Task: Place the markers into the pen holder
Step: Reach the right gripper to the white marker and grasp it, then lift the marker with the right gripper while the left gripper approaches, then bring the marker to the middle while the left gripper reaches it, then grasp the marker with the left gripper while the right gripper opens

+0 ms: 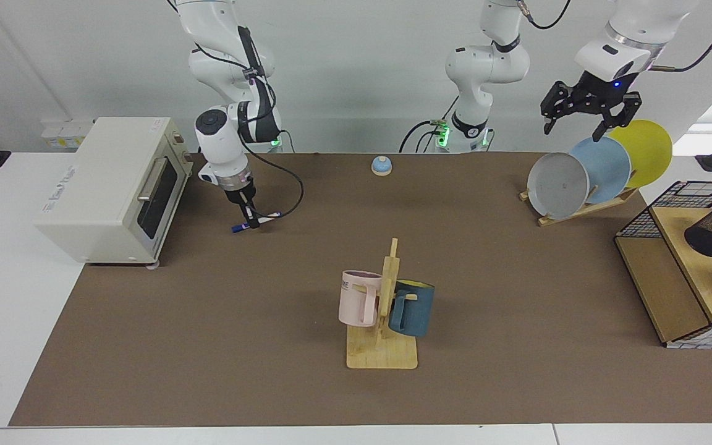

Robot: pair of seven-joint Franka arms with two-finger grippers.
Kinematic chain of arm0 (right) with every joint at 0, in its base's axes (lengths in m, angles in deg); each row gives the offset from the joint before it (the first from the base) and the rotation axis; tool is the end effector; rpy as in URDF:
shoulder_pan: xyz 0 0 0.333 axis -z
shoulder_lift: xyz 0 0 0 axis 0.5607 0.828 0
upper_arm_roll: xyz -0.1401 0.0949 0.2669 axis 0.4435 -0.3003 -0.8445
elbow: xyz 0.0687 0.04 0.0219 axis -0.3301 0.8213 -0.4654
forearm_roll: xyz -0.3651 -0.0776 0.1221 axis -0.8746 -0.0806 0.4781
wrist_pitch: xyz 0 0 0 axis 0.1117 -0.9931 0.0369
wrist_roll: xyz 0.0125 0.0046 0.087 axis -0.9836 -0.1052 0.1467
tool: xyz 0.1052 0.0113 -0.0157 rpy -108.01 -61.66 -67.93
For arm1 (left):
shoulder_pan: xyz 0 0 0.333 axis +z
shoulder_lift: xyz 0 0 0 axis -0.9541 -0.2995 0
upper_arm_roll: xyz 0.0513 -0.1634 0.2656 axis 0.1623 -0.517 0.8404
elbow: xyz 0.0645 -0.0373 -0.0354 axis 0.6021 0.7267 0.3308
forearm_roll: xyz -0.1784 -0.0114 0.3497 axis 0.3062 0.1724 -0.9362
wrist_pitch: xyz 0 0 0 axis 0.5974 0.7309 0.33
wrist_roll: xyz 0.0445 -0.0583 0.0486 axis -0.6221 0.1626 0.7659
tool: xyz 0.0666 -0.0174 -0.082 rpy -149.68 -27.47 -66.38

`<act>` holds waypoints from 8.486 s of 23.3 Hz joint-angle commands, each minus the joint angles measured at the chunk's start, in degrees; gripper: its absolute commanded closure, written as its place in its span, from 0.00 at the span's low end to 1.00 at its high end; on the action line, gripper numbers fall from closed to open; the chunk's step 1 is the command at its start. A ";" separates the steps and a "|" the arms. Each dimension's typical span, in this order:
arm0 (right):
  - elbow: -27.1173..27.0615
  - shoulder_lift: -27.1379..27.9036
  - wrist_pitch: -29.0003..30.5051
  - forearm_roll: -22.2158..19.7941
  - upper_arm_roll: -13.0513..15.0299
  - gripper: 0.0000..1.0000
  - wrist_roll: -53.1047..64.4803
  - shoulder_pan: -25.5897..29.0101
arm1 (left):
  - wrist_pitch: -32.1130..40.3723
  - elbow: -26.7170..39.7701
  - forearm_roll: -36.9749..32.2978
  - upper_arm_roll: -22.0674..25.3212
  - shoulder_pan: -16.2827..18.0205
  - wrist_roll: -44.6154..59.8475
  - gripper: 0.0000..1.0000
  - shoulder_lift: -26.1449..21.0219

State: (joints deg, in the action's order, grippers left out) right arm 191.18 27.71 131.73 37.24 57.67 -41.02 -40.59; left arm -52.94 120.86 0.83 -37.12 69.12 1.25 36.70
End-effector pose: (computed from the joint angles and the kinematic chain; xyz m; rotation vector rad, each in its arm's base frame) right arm 0.4290 0.0651 0.2808 -2.5184 1.6906 -0.0440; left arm 0.5160 -0.0274 0.6755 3.1041 -0.4098 -0.0353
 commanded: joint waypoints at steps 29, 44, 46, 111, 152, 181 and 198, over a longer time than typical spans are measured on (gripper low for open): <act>-20.15 -4.12 -29.33 -0.62 -0.41 1.00 -8.97 -2.03 | -0.12 1.66 0.77 -0.24 0.55 0.51 0.00 1.56; -39.14 -1.75 -39.46 -0.88 -1.03 1.00 -18.53 -10.90 | 0.06 1.58 0.94 -1.12 -0.33 6.38 0.00 1.56; -40.73 -0.87 -39.72 -1.15 -0.94 1.00 -20.82 -11.70 | 0.06 1.58 1.29 -1.56 -0.42 9.55 0.00 1.56; -59.28 11.96 -43.06 -1.24 -1.20 1.00 -33.23 -18.56 | -7.24 -2.12 12.36 -14.48 -0.24 14.87 0.01 -3.09; -66.22 15.48 -43.15 -0.09 -1.38 1.00 -27.16 -24.01 | -20.51 9.93 21.60 -15.09 -9.30 -21.72 0.12 -3.45; -67.63 16.18 -43.41 3.95 -1.55 1.00 -21.45 -24.27 | -23.67 10.01 21.33 -15.01 -11.05 -17.51 0.57 -3.62; -67.54 16.01 -43.59 3.86 -1.47 1.00 -21.36 -24.27 | -22.97 9.84 20.80 -15.09 -11.14 -16.28 0.97 -3.62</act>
State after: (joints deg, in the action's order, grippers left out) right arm 124.64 43.13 87.73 39.77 56.15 -63.73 -64.81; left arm -75.46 129.01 21.19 -52.52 59.25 -16.72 31.42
